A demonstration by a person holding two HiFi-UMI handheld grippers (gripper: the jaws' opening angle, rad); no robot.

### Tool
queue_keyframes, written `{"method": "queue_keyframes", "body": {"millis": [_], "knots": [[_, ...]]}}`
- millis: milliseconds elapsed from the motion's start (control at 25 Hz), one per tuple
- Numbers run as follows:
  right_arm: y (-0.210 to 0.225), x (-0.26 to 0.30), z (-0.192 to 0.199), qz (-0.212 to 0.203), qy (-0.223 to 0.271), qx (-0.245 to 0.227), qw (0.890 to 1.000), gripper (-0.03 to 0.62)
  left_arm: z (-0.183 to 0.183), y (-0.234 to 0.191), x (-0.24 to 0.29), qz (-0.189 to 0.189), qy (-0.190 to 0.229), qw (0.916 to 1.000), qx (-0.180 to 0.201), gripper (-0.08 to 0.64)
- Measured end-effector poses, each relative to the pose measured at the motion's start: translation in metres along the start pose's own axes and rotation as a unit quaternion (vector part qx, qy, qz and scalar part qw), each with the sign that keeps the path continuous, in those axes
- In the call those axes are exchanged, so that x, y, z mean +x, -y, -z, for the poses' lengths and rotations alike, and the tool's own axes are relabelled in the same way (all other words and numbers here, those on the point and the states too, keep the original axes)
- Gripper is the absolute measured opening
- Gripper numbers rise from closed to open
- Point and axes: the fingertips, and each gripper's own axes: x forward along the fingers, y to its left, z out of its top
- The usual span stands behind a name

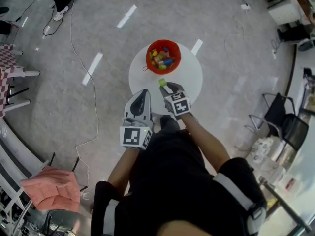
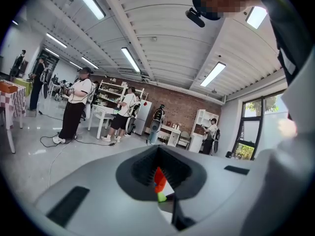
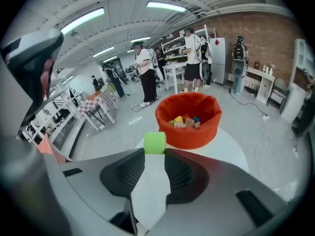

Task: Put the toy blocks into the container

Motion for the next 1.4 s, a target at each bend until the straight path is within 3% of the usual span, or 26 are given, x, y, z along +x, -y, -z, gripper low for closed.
{"method": "queue_keyframes", "body": {"millis": [200,400,800,1120,1280,1400], "knots": [[0.031,-0.005,-0.044,0.022,0.054,-0.006,0.998,0.123,-0.007,0.002,0.0,-0.001,0.008,1.0,0.002,-0.011],[0.063,0.008,-0.074,0.046,0.059,0.011,0.997,0.123,-0.008,0.002,0.0,-0.002,0.005,1.0,0.001,-0.011],[0.078,0.027,-0.064,0.064,0.009,0.015,0.998,0.124,-0.004,0.002,-0.002,-0.007,0.001,1.0,0.003,-0.011],[0.075,0.007,-0.072,0.057,0.058,0.013,0.997,0.123,-0.006,0.005,0.003,-0.001,0.002,1.0,0.002,-0.012],[0.068,-0.027,-0.081,0.066,0.094,0.018,0.993,0.007,-0.015,0.012,0.007,0.006,0.008,0.9999,0.008,-0.012],[0.061,-0.051,-0.088,0.06,0.129,0.018,0.99,-0.002,-0.022,0.015,0.008,0.008,0.016,0.9998,0.011,-0.012]]}}
